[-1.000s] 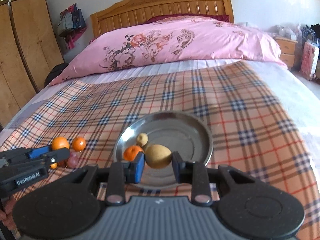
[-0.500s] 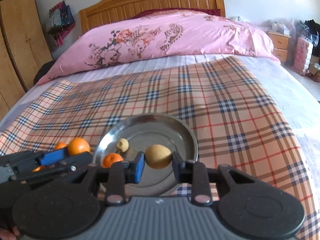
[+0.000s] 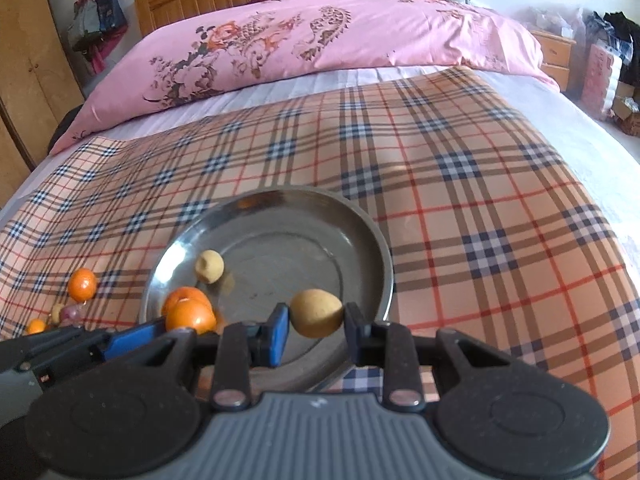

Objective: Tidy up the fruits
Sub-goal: 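Carry the orange over the steel plate with the left tool, then open both tools to drop the orange and yellow pear into the plate, then move both open tools back to the fruit pile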

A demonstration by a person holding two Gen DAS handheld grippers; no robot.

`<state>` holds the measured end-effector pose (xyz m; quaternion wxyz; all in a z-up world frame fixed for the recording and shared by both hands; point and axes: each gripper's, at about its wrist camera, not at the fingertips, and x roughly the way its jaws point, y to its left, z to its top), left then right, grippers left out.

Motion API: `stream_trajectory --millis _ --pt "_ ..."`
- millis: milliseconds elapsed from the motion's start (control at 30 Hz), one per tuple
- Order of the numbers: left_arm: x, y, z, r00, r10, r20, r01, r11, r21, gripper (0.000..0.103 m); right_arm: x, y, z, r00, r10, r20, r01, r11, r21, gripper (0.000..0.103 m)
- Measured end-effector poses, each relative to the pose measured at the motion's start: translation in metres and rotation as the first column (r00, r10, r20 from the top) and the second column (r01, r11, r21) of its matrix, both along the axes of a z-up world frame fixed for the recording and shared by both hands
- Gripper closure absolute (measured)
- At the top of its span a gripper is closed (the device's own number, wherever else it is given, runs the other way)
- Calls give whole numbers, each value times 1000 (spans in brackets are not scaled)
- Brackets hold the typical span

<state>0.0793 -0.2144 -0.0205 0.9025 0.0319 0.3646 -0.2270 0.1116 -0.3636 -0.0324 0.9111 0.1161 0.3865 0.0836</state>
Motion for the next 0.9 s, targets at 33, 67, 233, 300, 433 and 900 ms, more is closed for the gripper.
stream_trajectory --millis 33,67,233,300,433,900 --pt "0 -1 -1 1000 -6 -4 6 1000 -1 69 1 0 -1 1000 -5 -2 5 1000 -1 75" --pt "0 -1 -3 1000 -11 -8 11 1000 2 69 1 0 -2 1000 -9 -4 9 1000 -3 75" --pt "-4 0 -5 1000 -22 -11 22 1000 -11 58 1 3 -3 1000 -20 0 20 999 -27 71" --pt "-5 4 -3 1000 -12 -5 12 1000 -9 53 -1 3 -1 1000 -25 2 25 1000 -19 71" --pt "-10 14 5 1000 22 7 -22 1000 -2 24 -11 5 7 1000 -18 20 19 1000 -13 68" --pt "-34 81 35 978 187 94 -194 979 68 0 -48 30 37 996 -17 88 17 1000 -2 22"
